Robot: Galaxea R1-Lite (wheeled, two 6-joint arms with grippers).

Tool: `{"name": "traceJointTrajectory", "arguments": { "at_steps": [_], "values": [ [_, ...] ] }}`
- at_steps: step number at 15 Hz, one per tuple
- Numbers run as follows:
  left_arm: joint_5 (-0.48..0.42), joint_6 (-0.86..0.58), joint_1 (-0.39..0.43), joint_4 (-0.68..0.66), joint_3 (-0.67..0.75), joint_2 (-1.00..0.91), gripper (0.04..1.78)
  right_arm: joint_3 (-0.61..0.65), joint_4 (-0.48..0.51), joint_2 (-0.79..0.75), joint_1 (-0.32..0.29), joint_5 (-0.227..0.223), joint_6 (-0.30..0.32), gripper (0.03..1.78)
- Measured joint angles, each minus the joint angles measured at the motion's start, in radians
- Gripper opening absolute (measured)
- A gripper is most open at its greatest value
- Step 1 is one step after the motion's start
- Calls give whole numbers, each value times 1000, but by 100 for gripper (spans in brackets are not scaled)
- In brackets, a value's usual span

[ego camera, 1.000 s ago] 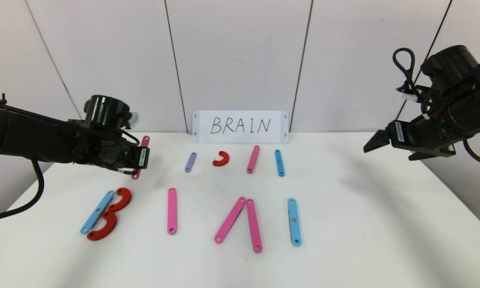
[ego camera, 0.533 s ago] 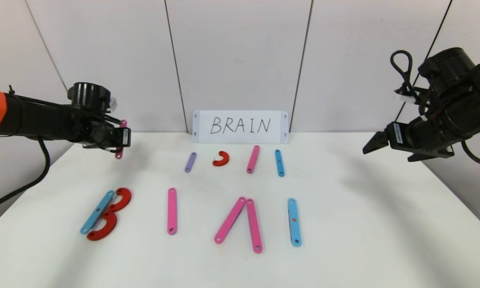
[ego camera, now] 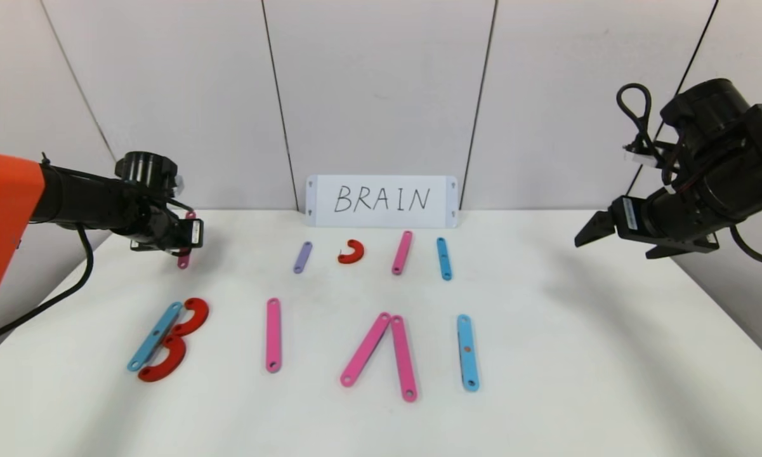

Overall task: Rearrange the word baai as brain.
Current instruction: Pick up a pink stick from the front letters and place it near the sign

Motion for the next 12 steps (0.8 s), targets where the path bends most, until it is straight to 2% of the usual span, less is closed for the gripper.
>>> {"name": "traceJointTrajectory", "arguments": {
  "at_steps": [3, 6, 8, 12],
  "values": [
    [0, 3, -1, 12, -4, 23, 28, 1, 0, 1, 0, 0, -1, 174],
    [-1, 0, -7, 10, -5, 30, 42, 1, 0, 2, 1, -1, -1, 174],
    [-3, -1, -12, 10, -5, 31, 64, 1, 0, 3, 1, -1, -2, 174],
    [-9, -8, -20, 19, -3, 26, 133, 3, 1, 3, 1, -1, -7, 174]
  ]
}}
